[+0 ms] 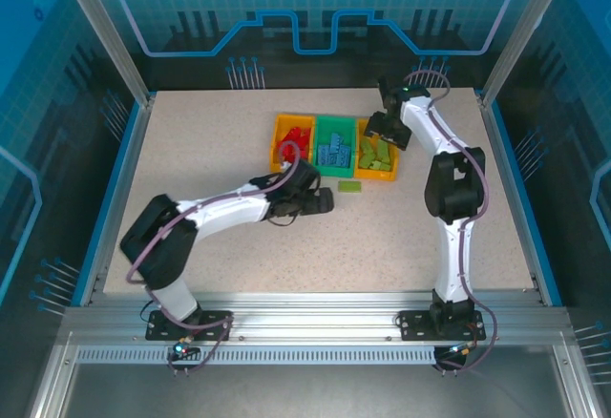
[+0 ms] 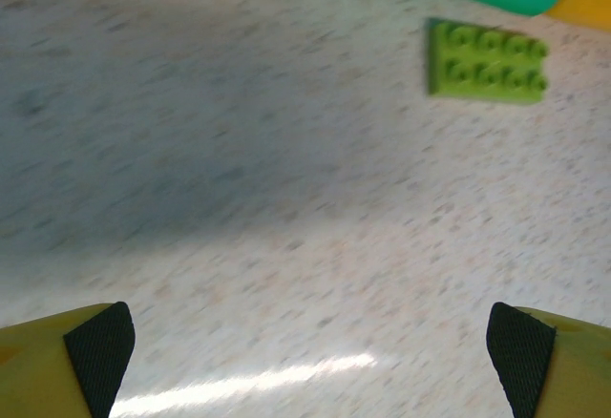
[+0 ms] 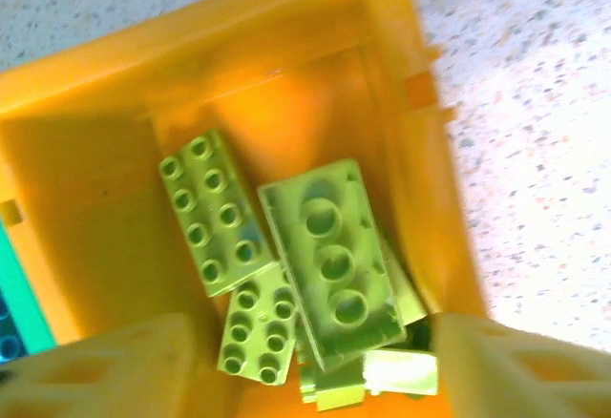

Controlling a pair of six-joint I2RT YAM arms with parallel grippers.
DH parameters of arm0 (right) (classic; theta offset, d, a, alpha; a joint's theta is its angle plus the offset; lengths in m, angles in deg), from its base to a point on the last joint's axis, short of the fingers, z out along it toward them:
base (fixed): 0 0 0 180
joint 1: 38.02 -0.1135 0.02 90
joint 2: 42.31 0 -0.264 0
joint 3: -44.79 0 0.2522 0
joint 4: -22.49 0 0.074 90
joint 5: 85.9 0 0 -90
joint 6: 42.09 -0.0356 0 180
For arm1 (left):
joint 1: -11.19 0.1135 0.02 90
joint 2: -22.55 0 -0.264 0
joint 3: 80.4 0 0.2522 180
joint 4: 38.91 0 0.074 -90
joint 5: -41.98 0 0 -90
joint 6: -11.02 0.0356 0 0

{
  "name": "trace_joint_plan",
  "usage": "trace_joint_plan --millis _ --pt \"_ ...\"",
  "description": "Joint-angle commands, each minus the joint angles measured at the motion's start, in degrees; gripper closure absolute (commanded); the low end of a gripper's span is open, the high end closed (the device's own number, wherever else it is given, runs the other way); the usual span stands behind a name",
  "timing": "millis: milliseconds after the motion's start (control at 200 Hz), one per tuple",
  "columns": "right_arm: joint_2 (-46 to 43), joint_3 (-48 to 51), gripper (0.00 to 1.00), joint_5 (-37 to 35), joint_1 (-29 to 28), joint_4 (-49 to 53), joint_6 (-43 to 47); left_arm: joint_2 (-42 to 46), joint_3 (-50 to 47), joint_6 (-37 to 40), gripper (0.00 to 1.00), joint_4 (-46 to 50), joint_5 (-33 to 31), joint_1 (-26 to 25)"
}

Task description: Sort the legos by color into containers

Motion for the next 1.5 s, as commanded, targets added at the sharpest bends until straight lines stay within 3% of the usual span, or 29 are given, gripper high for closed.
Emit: trace_joint_plan --millis 0,195,355,590,875,1060,1145,1321,1381,1491 --pt "-2.1 0.1 0.13 2.4 -0.1 0.4 2.7 -7.0 9.1 0.8 0.01 2.3 0.6 -1.4" --pt "-14.5 14.4 0.12 2.6 0.7 -8.6 5.0 -21.9 28.6 4.0 0.01 8.0 -0.9 -3.4" --pt "-17.7 21.0 0.13 3.0 5.7 -10.0 5.9 -32.2 42.9 5.6 0.01 18.2 -4.4 -3.5" --pt "-18.9 26.1 0.13 6.5 10.7 -12.8 6.6 -34.9 44.8 4.3 0.01 23.7 -10.1 -4.1" --pt "-21.4 30.4 0.13 7.1 12.5 -13.9 6.7 -37.9 48.1 6.2 0.01 22.3 -10.9 -4.4" --pt "-23.9 33.0 0.13 7.0 14.1 -13.9 6.7 -42.8 55.0 8.8 0.07 27.6 -12.2 -4.5" --pt "-24.8 33.9 0.13 6.9 14.6 -13.8 6.7 -44.4 56.3 9.0 0.15 28.7 -11.6 -4.5" --pt "-25.7 35.4 0.12 7.0 15.0 -13.7 6.7 -44.4 55.0 8.4 0.47 28.1 -9.5 -4.5" --pt "-25.9 35.7 0.12 7.0 15.0 -13.8 6.7 -43.6 53.8 8.1 0.48 27.6 -8.8 -4.5" --pt "-26.3 36.1 0.12 6.9 15.0 -13.7 6.7 -41.0 49.9 8.1 0.66 25.2 -7.3 -4.5"
